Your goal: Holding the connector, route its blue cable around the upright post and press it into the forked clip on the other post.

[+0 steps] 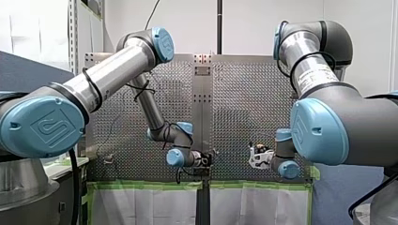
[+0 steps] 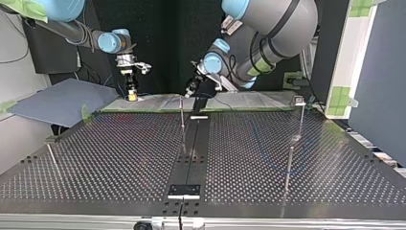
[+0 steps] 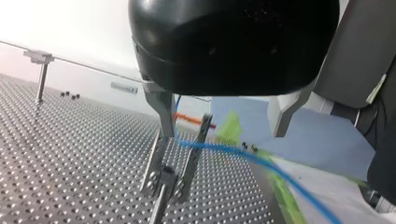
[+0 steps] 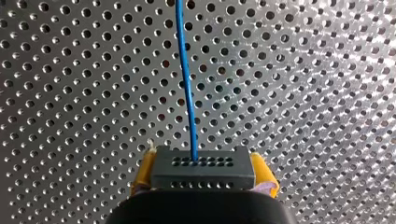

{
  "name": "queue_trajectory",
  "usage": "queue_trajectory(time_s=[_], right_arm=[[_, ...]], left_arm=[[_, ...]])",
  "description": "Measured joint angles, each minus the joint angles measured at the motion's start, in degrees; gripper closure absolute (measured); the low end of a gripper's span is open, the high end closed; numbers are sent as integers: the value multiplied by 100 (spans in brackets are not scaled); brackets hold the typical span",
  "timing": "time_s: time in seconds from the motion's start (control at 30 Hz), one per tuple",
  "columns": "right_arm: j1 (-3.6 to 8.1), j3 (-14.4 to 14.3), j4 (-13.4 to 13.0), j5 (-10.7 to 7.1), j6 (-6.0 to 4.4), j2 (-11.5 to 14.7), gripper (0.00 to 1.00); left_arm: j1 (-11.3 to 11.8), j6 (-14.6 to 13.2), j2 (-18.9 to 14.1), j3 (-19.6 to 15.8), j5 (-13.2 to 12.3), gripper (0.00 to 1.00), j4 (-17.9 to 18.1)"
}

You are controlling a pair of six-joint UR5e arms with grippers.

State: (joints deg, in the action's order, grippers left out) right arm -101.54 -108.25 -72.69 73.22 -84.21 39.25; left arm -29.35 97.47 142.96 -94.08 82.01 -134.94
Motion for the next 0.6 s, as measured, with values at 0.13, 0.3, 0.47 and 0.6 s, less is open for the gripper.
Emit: queue_trajectory(time_s=[0.13, 0.3, 0.47, 0.6], right_arm=[[-1, 0, 6, -11, 0, 0, 100], [-4, 0, 14, -16, 0, 0, 100], [-6, -1, 17, -17, 0, 0, 100], [-10, 0, 17, -17, 0, 0, 100]], left_arm=[[-23, 5, -2, -28, -89, 3, 36], [-43, 15, -2, -34, -131, 3, 58], [-32, 17, -2, -35, -123, 3, 108], [-10, 18, -2, -35, -61, 3, 138]])
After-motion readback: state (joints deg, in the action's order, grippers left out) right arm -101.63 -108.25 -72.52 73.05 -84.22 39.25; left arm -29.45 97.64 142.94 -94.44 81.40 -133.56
